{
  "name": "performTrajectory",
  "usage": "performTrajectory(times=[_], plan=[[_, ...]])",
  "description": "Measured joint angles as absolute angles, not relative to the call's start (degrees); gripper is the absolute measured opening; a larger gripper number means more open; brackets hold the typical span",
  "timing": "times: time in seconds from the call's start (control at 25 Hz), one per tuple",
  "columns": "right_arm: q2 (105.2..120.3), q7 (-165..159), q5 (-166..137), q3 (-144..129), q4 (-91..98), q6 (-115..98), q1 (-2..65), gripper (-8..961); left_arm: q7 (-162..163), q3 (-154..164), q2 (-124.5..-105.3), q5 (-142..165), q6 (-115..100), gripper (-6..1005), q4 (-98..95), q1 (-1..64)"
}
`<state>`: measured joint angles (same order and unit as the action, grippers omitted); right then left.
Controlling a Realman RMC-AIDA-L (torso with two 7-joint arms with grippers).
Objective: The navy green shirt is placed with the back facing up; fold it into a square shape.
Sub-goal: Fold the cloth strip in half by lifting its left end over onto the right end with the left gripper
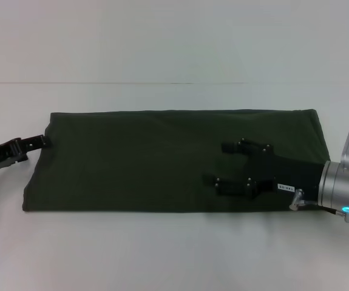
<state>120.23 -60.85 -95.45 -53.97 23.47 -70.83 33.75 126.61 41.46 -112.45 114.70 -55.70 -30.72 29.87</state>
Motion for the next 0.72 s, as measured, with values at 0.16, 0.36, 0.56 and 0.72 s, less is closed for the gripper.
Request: performTrajectory(times=[0.16, 0.36, 0.56, 0.72], plan=[[120.22, -60.8, -95.4, -53.7, 23.0, -70.8, 33.8, 927, 126.3, 41.4, -112.75, 115.3, -54.9, 794, -31.3, 29.4], [120.23, -60.8, -95.4, -53.8, 22.9, -70.8, 34.0, 927, 126.3, 41.8, -113.35, 115.7, -53.7, 852, -31.0, 29.4], [120.24, -60.8, -95.4, -53.9, 22.9, -70.4, 34.0, 927, 125.9, 42.0, -114.02, 115.8, -52.3, 878, -31.0, 29.5], [120.3, -60.8, -95.4, -54.0, 22.9, -70.1, 34.1, 927, 125.5, 42.0, -114.55, 115.8, -51.0, 878, -31.0, 29.4]])
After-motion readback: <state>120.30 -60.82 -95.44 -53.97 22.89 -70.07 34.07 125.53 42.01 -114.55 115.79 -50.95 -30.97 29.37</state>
